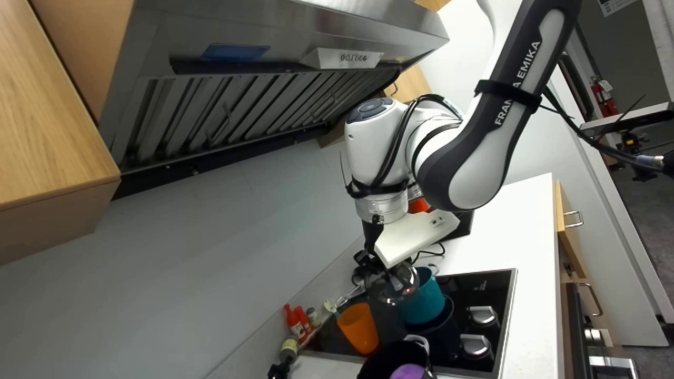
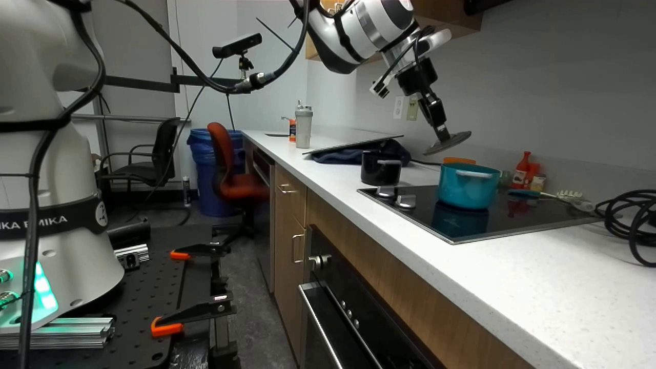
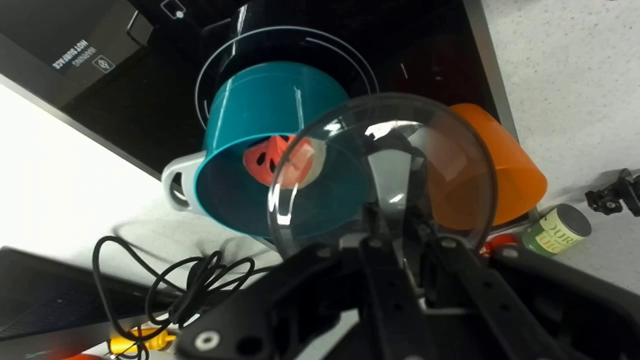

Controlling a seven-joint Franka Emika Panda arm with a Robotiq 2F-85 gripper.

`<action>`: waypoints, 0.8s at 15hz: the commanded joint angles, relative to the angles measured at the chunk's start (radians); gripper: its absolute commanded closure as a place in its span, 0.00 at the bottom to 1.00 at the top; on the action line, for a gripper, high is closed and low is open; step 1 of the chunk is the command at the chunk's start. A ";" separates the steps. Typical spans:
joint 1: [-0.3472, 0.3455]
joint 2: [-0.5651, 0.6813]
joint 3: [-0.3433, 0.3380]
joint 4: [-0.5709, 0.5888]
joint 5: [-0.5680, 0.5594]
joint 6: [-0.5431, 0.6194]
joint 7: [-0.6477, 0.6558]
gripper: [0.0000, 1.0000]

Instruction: Transfer the lid from the black pot to the blue pot

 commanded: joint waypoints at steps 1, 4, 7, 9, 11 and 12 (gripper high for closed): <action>0.000 0.000 0.000 0.000 0.000 0.000 0.000 0.86; 0.000 0.000 0.000 0.000 0.000 0.000 0.000 0.86; -0.002 0.004 0.003 0.002 0.016 -0.011 -0.005 0.96; 0.085 0.012 -0.086 0.004 0.118 -0.028 -0.064 0.96; 0.108 0.028 -0.116 0.019 0.206 -0.060 -0.104 0.96; 0.124 0.034 -0.137 0.029 0.244 -0.075 -0.120 0.96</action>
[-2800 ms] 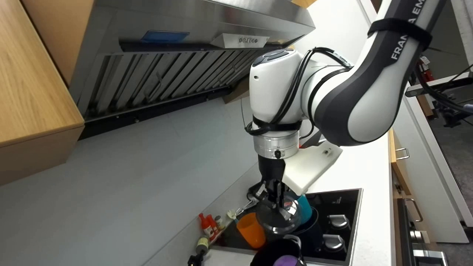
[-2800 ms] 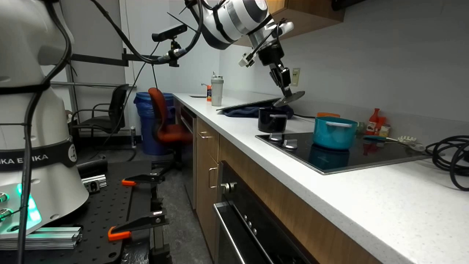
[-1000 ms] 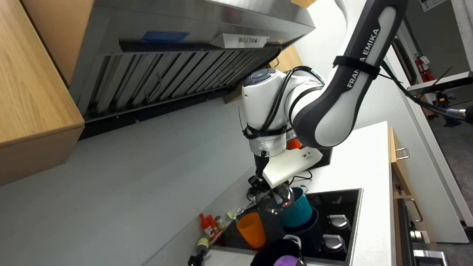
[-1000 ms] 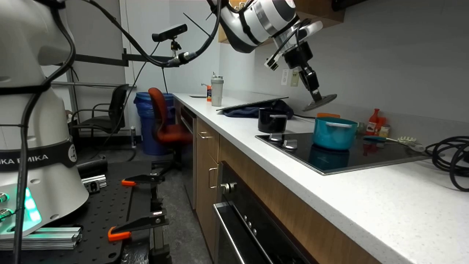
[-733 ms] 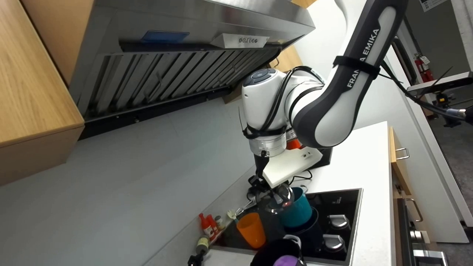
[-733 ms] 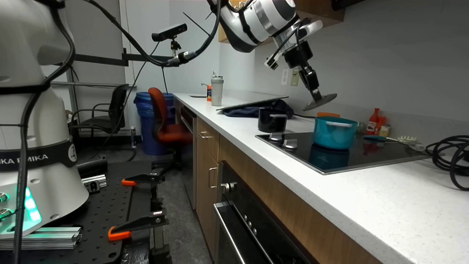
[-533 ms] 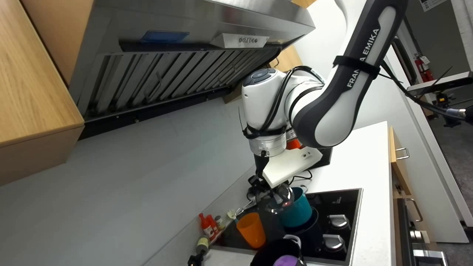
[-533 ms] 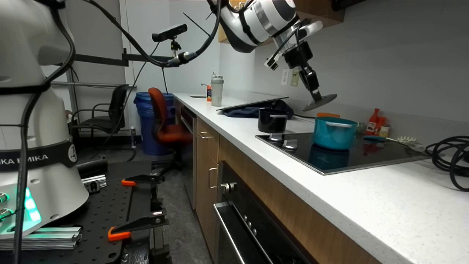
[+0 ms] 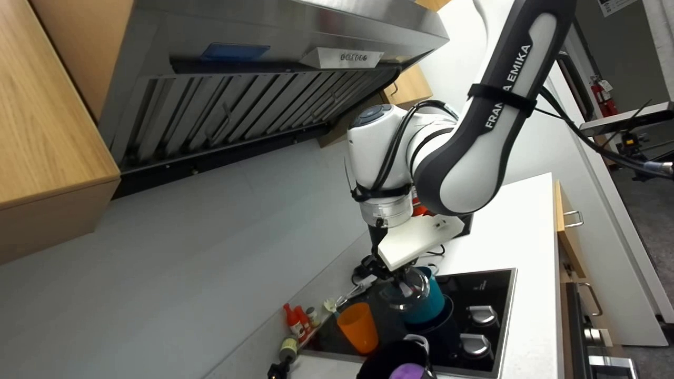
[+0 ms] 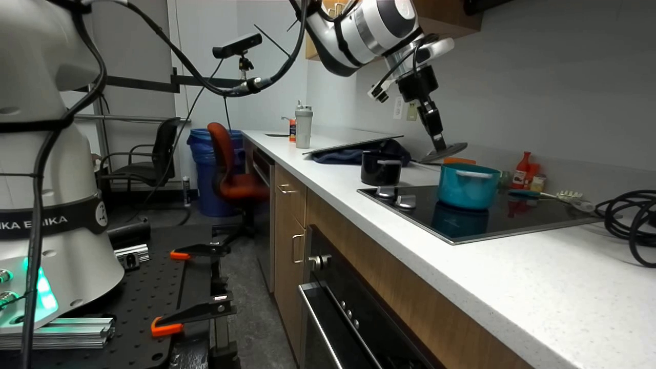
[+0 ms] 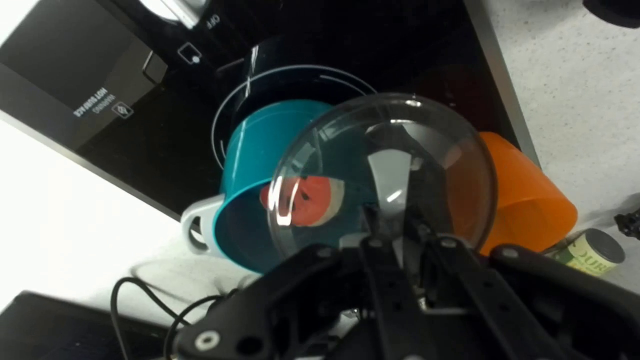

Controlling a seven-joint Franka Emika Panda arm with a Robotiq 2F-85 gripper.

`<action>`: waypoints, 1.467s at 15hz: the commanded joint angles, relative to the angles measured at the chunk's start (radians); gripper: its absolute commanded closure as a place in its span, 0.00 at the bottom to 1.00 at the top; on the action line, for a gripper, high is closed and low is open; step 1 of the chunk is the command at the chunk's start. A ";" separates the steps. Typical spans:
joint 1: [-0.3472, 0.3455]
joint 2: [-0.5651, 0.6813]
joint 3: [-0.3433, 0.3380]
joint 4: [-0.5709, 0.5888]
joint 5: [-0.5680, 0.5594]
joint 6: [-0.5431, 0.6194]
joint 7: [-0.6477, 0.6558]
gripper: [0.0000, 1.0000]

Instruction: Transfer the lid from the black pot to the blue pot

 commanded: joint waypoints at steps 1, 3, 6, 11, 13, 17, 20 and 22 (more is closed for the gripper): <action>0.079 0.029 -0.090 0.048 0.146 -0.063 -0.071 0.96; 0.100 0.040 -0.125 0.071 0.201 -0.079 -0.084 0.96; 0.125 0.050 -0.167 0.107 0.236 -0.080 -0.078 0.96; 0.151 0.072 -0.207 0.159 0.242 -0.081 -0.070 0.96; 0.157 0.084 -0.218 0.175 0.243 -0.086 -0.069 0.96; 0.161 0.105 -0.239 0.193 0.246 -0.096 -0.063 0.96; 0.163 0.115 -0.252 0.200 0.252 -0.107 -0.058 0.96; 0.165 0.120 -0.258 0.206 0.259 -0.119 -0.054 0.96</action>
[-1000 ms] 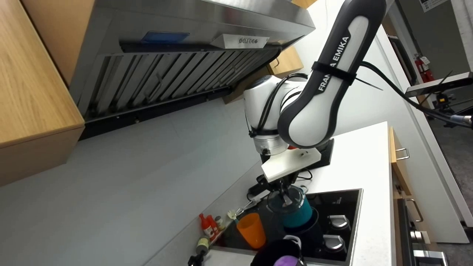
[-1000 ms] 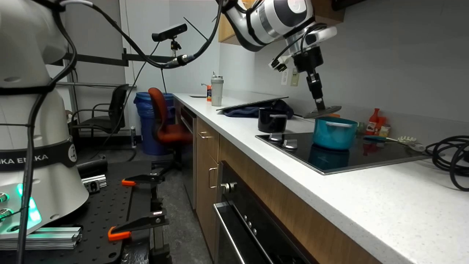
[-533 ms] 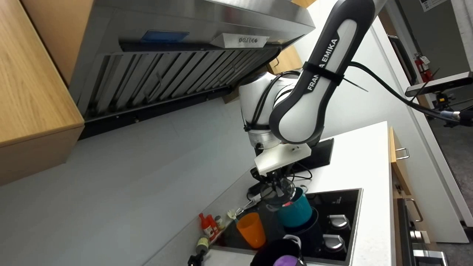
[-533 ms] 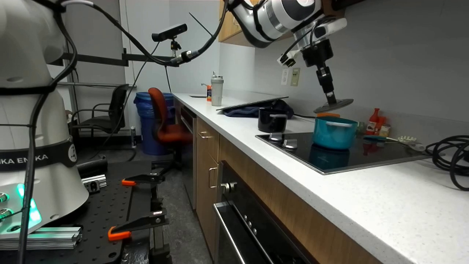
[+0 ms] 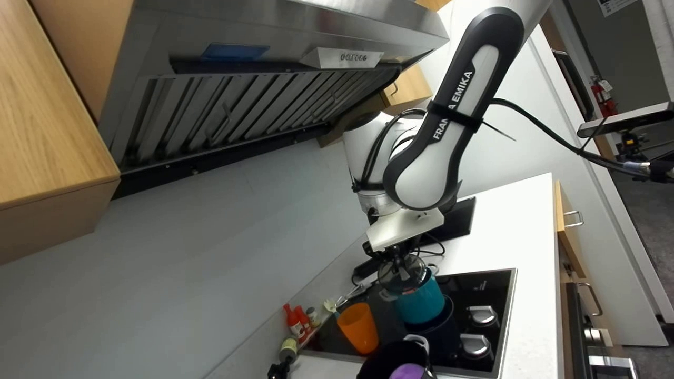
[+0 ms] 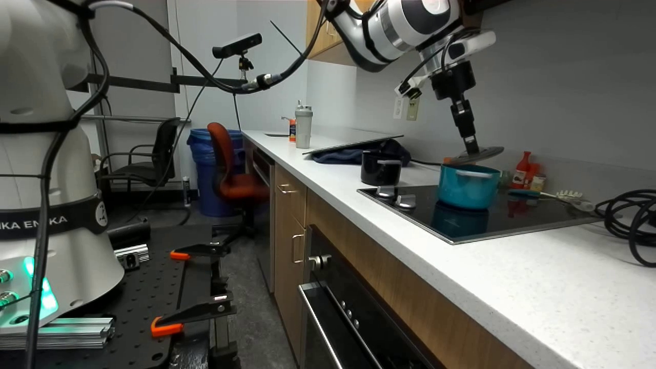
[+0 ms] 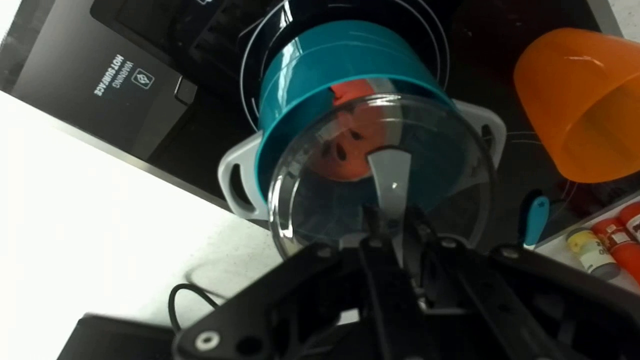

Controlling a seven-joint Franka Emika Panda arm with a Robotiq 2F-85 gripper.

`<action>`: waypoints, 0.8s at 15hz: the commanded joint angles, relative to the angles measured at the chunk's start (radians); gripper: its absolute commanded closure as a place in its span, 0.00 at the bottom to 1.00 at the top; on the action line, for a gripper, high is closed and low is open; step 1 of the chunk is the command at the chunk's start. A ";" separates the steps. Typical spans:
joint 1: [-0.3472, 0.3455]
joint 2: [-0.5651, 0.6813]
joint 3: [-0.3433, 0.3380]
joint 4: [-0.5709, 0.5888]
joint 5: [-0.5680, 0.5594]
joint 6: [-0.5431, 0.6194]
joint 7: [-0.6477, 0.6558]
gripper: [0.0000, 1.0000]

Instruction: Transfer the lid from the black pot to the blue pot

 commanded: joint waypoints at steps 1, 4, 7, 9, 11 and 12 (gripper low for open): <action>0.029 0.027 -0.030 0.052 0.036 -0.052 0.007 0.96; 0.032 0.033 -0.032 0.060 0.039 -0.067 0.008 0.96; 0.035 0.039 -0.030 0.066 0.044 -0.076 0.007 0.96; 0.038 0.041 -0.029 0.069 0.046 -0.084 0.007 0.96; 0.038 0.043 -0.026 0.072 0.057 -0.093 0.003 0.67; 0.037 0.043 -0.026 0.074 0.063 -0.098 0.000 0.60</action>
